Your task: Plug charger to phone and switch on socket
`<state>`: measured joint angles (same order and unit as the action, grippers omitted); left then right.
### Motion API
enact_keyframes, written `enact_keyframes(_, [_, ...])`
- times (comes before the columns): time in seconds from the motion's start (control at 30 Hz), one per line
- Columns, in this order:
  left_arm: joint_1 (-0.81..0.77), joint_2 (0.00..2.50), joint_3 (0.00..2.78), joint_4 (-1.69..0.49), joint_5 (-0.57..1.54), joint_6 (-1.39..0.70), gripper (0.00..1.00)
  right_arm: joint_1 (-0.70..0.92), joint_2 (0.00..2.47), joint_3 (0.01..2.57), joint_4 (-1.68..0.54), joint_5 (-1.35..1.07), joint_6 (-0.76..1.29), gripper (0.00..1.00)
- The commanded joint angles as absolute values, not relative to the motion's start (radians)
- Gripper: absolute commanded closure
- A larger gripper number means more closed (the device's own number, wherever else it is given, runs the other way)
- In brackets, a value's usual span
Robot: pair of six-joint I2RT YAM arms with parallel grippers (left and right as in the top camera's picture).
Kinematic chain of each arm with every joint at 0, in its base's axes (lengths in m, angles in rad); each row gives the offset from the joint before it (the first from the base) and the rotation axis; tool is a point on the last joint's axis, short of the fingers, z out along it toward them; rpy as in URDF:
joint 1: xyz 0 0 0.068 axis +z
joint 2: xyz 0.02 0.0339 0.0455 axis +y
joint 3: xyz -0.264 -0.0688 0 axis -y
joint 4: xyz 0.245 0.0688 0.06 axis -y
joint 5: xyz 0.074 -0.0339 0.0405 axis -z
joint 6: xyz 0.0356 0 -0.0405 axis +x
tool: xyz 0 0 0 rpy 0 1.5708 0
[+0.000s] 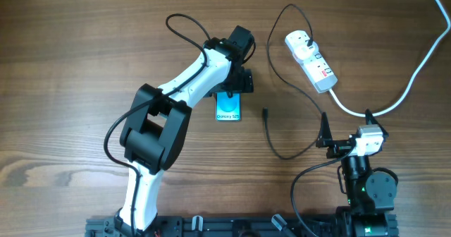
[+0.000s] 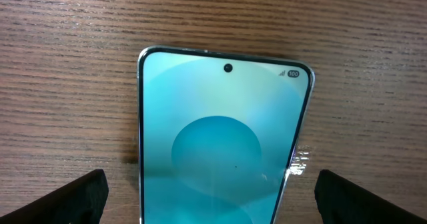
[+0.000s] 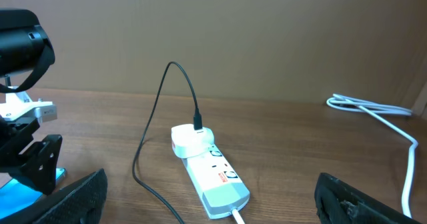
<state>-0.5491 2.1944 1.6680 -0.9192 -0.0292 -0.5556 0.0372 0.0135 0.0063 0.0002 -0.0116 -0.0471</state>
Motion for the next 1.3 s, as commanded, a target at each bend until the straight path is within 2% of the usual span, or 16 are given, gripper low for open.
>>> enact_keyframes(0.0, [-0.554,2.222,1.657,-0.9,-0.042,-0.569,0.0,0.032,0.009,0.005,0.003,-0.025,-0.052,0.0])
enact_keyframes(1.27, [-0.569,2.222,1.653,-0.913,-0.086,-0.568,0.0,0.032,0.009,0.005,0.003,-0.025,-0.052,0.0])
